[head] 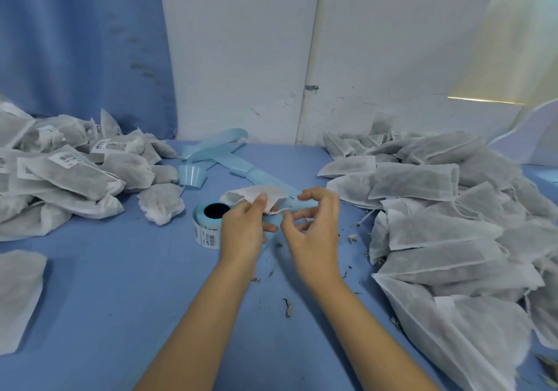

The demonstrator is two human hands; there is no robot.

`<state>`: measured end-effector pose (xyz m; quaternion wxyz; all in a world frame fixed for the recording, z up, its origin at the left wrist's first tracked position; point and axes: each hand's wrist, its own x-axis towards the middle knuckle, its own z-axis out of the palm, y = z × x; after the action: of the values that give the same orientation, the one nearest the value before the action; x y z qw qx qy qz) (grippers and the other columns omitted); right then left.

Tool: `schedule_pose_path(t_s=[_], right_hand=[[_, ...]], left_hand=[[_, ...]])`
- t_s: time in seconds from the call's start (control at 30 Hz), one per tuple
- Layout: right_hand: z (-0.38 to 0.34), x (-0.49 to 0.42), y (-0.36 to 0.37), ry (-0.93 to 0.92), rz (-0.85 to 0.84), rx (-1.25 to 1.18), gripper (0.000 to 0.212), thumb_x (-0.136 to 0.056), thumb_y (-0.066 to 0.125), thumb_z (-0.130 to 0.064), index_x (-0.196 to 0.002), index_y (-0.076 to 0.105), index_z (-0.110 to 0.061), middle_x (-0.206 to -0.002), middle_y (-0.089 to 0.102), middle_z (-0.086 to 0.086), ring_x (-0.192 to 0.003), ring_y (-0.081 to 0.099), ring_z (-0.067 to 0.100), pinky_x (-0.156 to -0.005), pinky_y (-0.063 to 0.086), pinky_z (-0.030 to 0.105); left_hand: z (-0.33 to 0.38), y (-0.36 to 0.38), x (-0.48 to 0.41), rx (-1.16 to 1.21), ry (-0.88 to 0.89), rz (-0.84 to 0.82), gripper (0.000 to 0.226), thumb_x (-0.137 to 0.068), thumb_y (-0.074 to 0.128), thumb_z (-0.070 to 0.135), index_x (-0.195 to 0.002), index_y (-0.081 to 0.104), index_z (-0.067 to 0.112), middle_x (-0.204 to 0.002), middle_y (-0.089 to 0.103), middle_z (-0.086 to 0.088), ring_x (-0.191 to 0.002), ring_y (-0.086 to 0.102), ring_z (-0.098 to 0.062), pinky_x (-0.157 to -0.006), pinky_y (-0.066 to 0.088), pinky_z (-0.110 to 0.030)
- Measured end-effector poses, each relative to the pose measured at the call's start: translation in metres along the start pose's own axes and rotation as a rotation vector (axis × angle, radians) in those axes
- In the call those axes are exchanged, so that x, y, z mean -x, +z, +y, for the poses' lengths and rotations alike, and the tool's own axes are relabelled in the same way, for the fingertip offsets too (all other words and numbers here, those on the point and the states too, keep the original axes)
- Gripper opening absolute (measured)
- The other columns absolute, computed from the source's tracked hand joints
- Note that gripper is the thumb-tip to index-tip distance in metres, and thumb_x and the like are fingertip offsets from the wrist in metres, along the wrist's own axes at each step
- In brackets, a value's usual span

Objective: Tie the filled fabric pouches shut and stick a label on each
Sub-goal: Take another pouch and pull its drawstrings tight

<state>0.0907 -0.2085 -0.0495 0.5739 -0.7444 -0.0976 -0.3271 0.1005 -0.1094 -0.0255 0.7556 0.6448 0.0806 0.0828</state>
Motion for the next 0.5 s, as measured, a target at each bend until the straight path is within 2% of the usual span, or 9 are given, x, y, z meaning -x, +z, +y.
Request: schedule_pose_path(t_s=[0.07,0.13,0.2,0.3,0.4,0.5], right_hand=[[-0.0005,-0.0007,-0.0003,-0.078,-0.057,0.087,0.046,-0.084,0.065,-0.005,-0.109,0.050,-0.041,-0.121,0.038,-0.025,-0.079,0.060,0.005,-0.065,0.050,0.018],[0.0022,0.0003,0.0015,-0.062,-0.117,0.142,0.037,-0.085,0.065,-0.006,-0.111,0.060,-0.032,-0.125,0.037,-0.028,-0.080,0.061,0.004,-0.069,0.053,0.023],[0.0053,0.0014,0.0029,-0.017,-0.119,0.147,0.026,-0.086,0.067,-0.008,-0.103,0.064,-0.027,-0.120,0.042,-0.028,-0.083,0.061,0.002,-0.072,0.052,0.021],[0.0069,0.0013,0.0021,0.045,-0.068,0.091,0.019,-0.086,0.068,-0.010,-0.086,0.066,-0.029,-0.107,0.057,-0.021,-0.084,0.062,-0.001,-0.068,0.045,0.009],[0.0065,-0.0010,0.0019,0.148,-0.056,0.012,0.010,-0.088,0.066,-0.012,-0.086,0.066,-0.022,-0.089,0.068,-0.016,-0.083,0.063,-0.002,-0.068,0.044,0.007],[0.0030,0.0002,0.0030,0.241,-0.083,-0.063,0.017,-0.087,0.063,-0.010,-0.087,0.060,-0.026,-0.084,0.067,-0.025,-0.080,0.063,-0.005,-0.066,0.045,0.009]], left_hand=[[-0.0006,0.0005,0.0005,-0.015,0.000,-0.015,0.022,-0.095,0.055,0.027,-0.076,0.063,0.020,-0.070,0.066,0.009,-0.045,0.056,-0.004,-0.045,0.036,-0.017],[0.0000,0.0008,0.0010,-0.022,-0.022,-0.015,0.025,-0.093,0.057,0.029,-0.072,0.064,0.019,-0.064,0.064,0.008,-0.046,0.053,-0.004,-0.048,0.037,-0.019],[0.0007,0.0008,0.0013,-0.003,-0.054,-0.029,0.025,-0.091,0.060,0.028,-0.070,0.063,0.017,-0.060,0.061,0.007,-0.047,0.050,-0.006,-0.049,0.035,-0.020],[0.0016,0.0005,0.0026,0.052,-0.086,-0.074,0.019,-0.089,0.063,0.025,-0.072,0.062,0.016,-0.062,0.061,0.008,-0.047,0.045,-0.006,-0.043,0.032,-0.016],[0.0016,0.0016,0.0041,0.116,-0.099,-0.124,0.007,-0.089,0.063,0.020,-0.084,0.067,0.017,-0.074,0.062,0.005,-0.049,0.042,-0.006,-0.041,0.031,-0.015],[0.0002,0.0026,0.0040,0.141,-0.108,-0.108,0.008,-0.089,0.064,0.019,-0.083,0.067,0.017,-0.068,0.061,0.007,-0.047,0.041,-0.005,-0.040,0.031,-0.014]])
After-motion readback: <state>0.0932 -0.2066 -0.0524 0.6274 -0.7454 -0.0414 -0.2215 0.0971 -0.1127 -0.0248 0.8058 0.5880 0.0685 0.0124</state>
